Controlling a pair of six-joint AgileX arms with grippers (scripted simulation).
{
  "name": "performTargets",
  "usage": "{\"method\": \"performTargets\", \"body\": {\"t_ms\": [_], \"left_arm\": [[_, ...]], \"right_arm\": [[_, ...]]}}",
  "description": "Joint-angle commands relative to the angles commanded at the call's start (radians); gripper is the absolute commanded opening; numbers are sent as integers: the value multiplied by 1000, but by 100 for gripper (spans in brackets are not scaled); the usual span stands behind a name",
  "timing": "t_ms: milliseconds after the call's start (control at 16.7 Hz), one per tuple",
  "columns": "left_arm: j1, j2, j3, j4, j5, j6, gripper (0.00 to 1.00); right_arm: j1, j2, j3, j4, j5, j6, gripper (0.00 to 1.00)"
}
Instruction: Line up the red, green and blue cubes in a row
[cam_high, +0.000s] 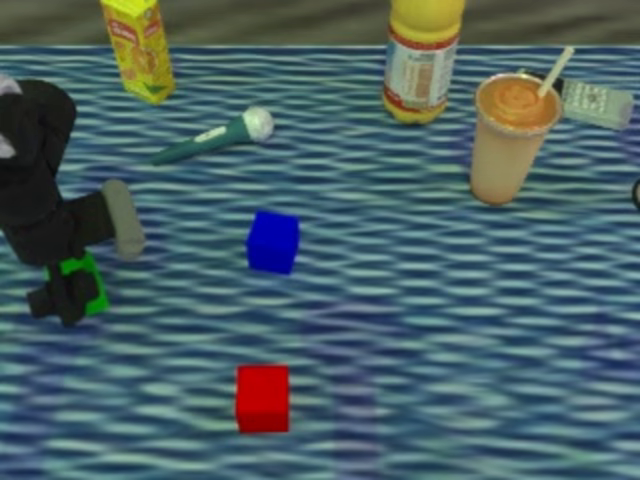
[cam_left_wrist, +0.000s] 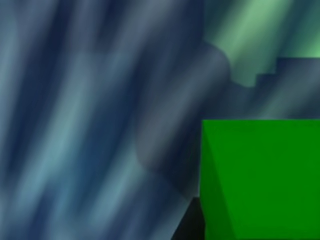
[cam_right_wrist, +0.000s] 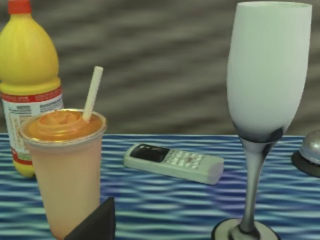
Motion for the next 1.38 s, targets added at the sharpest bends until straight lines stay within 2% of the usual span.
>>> {"method": "performTargets", "body": {"t_ms": [240,660,1020,1200,1380], "left_arm": [[2,-17,13,-26,2,-2,0],[18,-117,136,-255,2,-6,0],[0,-117,142,-260,1,-12,0],[-97,-106,167,-275,1,-63,0],[-286,-90,198,-302,1,-152,0]], "right_arm": [[0,0,0,0,0,0,100],[0,0,0,0,0,0,100],[0,0,0,0,0,0,100],[0,0,0,0,0,0,100],[0,0,0,0,0,0,100]]}}
